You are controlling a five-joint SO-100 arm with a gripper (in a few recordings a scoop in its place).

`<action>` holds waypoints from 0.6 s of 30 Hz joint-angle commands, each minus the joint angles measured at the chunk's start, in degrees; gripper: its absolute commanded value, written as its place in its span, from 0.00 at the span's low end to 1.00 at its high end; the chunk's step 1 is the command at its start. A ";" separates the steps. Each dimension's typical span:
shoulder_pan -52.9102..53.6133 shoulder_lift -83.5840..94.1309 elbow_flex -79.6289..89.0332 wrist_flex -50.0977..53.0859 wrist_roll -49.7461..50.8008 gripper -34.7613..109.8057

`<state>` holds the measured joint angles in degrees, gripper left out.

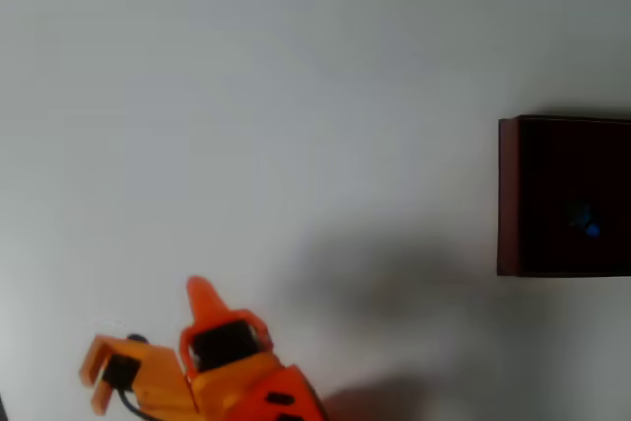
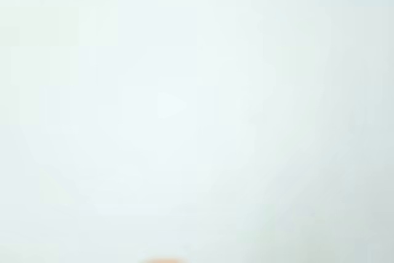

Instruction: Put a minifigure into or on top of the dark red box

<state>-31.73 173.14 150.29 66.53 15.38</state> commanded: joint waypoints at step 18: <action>-12.13 22.32 23.38 9.23 -9.32 0.24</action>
<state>-40.25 194.59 172.62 75.94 7.82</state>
